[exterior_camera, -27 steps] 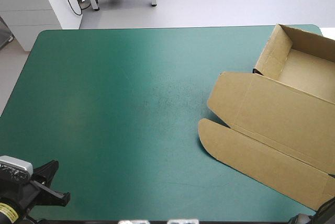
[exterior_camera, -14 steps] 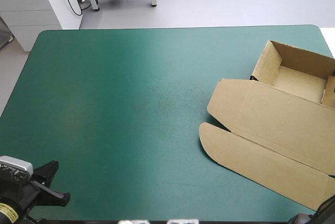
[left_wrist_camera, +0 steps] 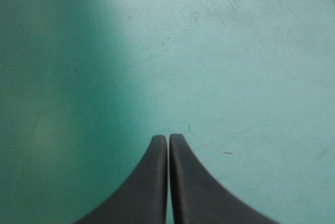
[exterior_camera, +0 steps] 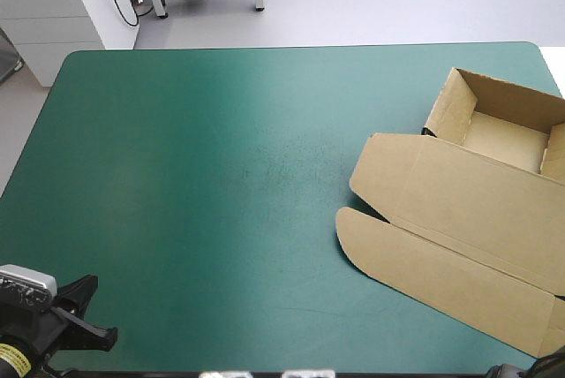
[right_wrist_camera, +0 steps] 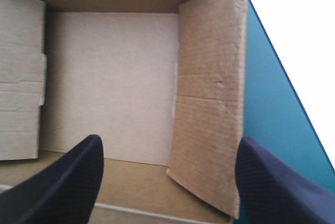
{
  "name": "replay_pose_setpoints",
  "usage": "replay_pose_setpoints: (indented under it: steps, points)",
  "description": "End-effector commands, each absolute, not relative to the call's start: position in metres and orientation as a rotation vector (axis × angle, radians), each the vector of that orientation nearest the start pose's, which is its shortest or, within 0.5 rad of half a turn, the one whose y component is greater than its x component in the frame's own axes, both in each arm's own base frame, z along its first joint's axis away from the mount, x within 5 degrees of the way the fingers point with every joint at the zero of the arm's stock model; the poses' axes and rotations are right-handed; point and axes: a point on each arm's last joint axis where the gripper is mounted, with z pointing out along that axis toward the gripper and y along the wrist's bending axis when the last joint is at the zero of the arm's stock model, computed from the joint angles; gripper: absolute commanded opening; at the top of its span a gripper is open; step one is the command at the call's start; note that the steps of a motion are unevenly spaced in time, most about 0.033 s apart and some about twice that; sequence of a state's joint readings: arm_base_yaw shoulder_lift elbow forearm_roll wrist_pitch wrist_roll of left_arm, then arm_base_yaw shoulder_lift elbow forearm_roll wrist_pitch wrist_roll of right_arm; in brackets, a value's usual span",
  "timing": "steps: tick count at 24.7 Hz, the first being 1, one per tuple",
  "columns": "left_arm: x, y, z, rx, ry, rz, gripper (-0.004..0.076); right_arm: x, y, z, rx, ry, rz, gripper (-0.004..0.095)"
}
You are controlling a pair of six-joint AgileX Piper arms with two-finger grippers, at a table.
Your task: Fold the box
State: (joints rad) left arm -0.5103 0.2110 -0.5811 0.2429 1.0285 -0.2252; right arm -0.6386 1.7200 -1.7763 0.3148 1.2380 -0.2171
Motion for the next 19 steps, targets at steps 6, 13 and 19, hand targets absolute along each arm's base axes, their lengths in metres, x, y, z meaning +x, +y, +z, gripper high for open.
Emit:
replay_pose_setpoints:
  steps: [6, 13, 19]
  points:
    - [0.032, 0.004, 0.313, 0.315, 2.033, -0.153, -0.0008, 0.267, -0.144, 0.459, 0.368, 2.272, 0.165, 0.0003]
    - [0.032, 0.004, 0.313, 0.312, 2.035, -0.16, -0.0008, 0.242, -0.043, 0.482, -0.053, 2.225, 0.224, -0.0006]
    - [0.03, 0.002, 0.311, 0.301, 2.068, -0.191, -0.0008, 0.19, 0.041, 0.482, -0.439, 2.115, 0.097, -0.0006]
